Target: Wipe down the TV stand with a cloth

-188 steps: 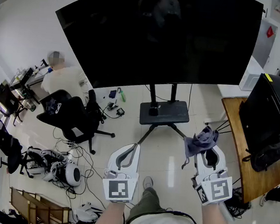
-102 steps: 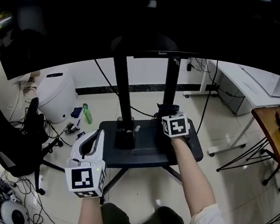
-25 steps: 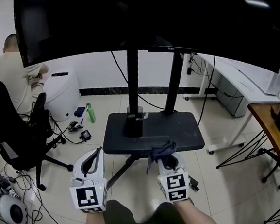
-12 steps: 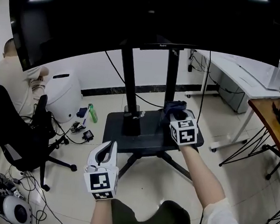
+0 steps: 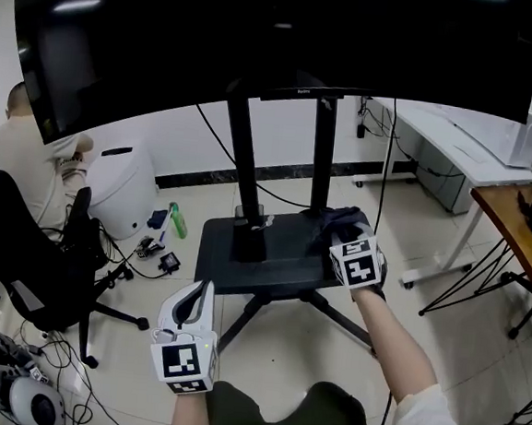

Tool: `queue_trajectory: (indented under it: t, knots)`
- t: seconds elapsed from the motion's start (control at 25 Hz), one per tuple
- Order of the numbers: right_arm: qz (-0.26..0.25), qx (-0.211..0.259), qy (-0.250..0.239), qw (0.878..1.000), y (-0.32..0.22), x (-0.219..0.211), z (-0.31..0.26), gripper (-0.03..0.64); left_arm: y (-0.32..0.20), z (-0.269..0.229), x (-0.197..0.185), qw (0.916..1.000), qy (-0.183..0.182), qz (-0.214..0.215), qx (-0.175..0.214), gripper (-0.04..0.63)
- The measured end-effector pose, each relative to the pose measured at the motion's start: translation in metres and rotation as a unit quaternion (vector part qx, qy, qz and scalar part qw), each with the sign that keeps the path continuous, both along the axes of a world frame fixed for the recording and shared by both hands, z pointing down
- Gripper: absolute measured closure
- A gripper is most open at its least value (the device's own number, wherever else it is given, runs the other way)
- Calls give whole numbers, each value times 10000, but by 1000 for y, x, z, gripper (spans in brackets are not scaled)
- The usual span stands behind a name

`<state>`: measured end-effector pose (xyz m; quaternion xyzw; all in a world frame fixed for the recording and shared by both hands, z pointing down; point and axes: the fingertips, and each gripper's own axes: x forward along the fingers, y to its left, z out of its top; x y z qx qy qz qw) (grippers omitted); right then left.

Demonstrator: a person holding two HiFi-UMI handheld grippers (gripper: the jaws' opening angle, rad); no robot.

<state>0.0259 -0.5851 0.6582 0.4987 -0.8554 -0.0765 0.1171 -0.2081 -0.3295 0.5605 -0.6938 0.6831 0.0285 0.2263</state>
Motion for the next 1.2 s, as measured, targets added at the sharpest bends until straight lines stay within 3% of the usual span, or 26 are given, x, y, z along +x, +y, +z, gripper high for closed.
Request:
queue_trajectory:
  t: [0.12,0.24,0.32,0.4,0.52,0.64,0.72,0.84,0.92,1.08,1.2]
  knots:
    - [-115,135,-287,9994,106,12,-2,532,2,-1,16,9999,-16,147,78,356]
    - [-291,865,-574,9942,193,17,-7,532,1,1,37,9994,-42,313,104,356]
    - [-456,1301,-657,9883,237,14,-10,532,-1,4,51,9990,-58,424,104,356]
    - [-562,1310,-670,9875,253,13,-12,532,-5,8,62,9985,-53,533,75,356]
    - [-259,548,-863,9944,203,28,-19,532,-13,11,70,9982,30,594,12,351]
    - [-319,652,-871,9935,84,42,-33,532,-10,15,68,9985,-21,523,-169,351]
    - [-273,305,-708,9966,7,47,-33,532,-5,19,65,9984,-6,419,-378,351]
    - [-21,-568,-321,9979,-85,53,0,531,1,19,54,9994,-89,313,-136,351]
    - [179,-853,-33,9962,-123,58,20,531,5,24,45,9996,-119,217,-159,351]
    - [233,-1040,95,9943,-138,64,41,531,9,33,34,9997,-131,71,-214,351]
    - [-5,-508,88,9987,-78,68,12,532,8,24,33,9997,-160,79,-168,351]
